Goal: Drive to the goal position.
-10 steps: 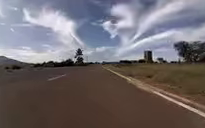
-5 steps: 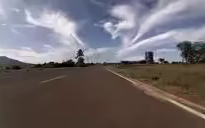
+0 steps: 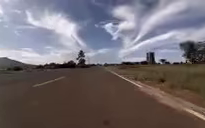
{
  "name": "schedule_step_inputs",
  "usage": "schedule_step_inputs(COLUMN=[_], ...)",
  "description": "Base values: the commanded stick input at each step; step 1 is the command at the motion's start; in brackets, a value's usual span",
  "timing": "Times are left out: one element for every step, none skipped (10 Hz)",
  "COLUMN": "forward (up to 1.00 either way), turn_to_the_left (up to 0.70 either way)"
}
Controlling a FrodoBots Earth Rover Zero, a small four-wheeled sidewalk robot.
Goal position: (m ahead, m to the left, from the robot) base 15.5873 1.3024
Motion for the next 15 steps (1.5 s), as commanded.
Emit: schedule_step_inputs(forward=[0.99, 1.0, 1.0, 1.0, 1.0, 1.0, 1.0, 0.99, 0.99, 1.0, 1.0, 1.0, 1.0, 1.0, 1.0], turn_to_the_left=[0.0, 0.0, 0.0, 0.0, 0.0, 0.0, 0.0, 0.0, 0.0, 0.0, 0.0, 0.0, 0.0, 0.0, 0.0])
